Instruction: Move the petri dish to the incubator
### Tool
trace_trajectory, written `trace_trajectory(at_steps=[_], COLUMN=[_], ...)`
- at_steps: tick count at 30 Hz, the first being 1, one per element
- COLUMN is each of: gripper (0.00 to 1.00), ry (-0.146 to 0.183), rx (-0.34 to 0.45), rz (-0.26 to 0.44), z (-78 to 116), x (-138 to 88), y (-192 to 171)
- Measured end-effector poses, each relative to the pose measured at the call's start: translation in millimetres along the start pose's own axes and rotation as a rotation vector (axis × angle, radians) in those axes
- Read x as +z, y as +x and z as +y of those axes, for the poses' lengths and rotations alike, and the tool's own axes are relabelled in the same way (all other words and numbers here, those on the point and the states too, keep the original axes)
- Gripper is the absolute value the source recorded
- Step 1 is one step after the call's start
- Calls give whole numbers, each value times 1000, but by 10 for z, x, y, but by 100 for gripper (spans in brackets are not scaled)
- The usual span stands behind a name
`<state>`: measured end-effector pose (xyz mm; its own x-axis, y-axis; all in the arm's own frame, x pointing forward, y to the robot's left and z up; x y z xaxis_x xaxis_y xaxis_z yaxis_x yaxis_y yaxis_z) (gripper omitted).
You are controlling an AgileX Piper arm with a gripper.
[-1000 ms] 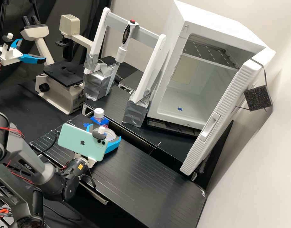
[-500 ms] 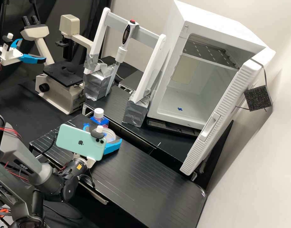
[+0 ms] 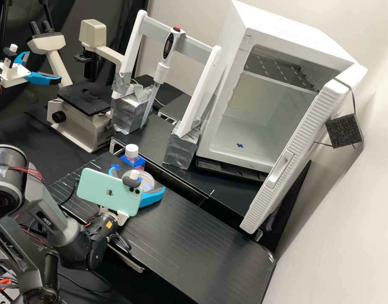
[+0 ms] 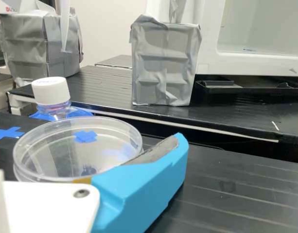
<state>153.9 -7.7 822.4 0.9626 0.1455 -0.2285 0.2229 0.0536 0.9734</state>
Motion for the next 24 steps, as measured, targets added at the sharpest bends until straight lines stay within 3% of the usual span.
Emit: trace_trajectory(at_steps=[1,2,24], gripper=[100,0,0], ry=[0,-3,11], rx=[0,2,43], rz=[-2,-3,-17], z=[-1,1,34], x=[4,6,18], y=[1,2,12])
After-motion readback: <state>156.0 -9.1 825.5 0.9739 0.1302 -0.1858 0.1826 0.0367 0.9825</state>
